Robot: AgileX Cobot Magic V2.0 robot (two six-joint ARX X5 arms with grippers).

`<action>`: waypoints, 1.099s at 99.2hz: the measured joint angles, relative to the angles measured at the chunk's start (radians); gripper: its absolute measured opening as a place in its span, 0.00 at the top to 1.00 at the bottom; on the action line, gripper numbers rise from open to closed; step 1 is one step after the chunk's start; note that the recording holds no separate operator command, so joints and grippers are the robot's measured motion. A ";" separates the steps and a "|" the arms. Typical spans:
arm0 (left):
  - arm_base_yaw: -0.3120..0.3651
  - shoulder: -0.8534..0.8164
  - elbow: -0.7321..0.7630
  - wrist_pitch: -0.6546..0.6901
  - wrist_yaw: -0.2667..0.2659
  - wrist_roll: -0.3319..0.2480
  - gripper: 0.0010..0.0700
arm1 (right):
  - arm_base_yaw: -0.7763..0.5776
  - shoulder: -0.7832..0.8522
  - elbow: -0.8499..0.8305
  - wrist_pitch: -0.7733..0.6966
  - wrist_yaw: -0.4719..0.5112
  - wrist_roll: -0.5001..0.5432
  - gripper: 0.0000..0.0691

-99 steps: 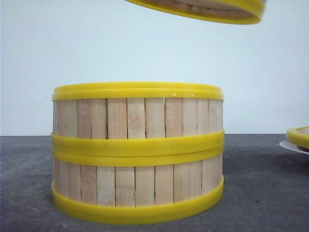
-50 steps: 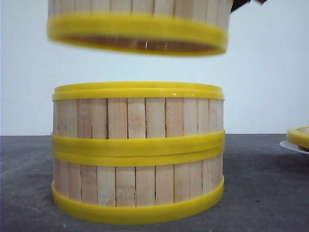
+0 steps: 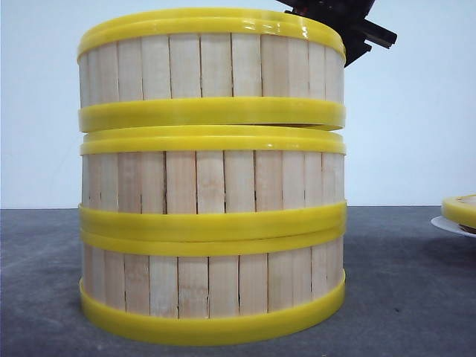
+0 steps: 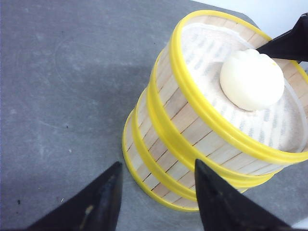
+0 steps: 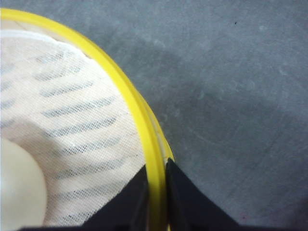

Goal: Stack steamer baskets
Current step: 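Set the basket on top of the stack and open the right gripper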

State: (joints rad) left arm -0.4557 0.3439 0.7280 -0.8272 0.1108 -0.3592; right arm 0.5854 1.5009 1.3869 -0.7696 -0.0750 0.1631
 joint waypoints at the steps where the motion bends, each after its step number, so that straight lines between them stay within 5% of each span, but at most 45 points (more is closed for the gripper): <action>1: 0.000 0.000 0.000 0.000 0.000 0.000 0.61 | 0.000 0.000 0.000 0.000 0.000 0.000 0.96; 59: 0.000 0.000 0.000 0.000 0.000 0.000 0.61 | 0.001 0.030 0.000 -0.031 0.001 -0.009 0.95; 81: 0.000 0.000 0.000 0.000 0.000 0.000 0.61 | 0.001 0.029 0.000 -0.025 -0.001 -0.009 0.48; 109: 0.000 0.000 0.000 0.008 0.000 0.000 0.61 | -0.019 -0.140 0.000 0.011 0.132 -0.011 0.41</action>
State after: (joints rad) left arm -0.4557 0.3439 0.7280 -0.8188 0.1108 -0.3592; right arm 0.5659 1.3605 1.3869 -0.7582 0.0566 0.1524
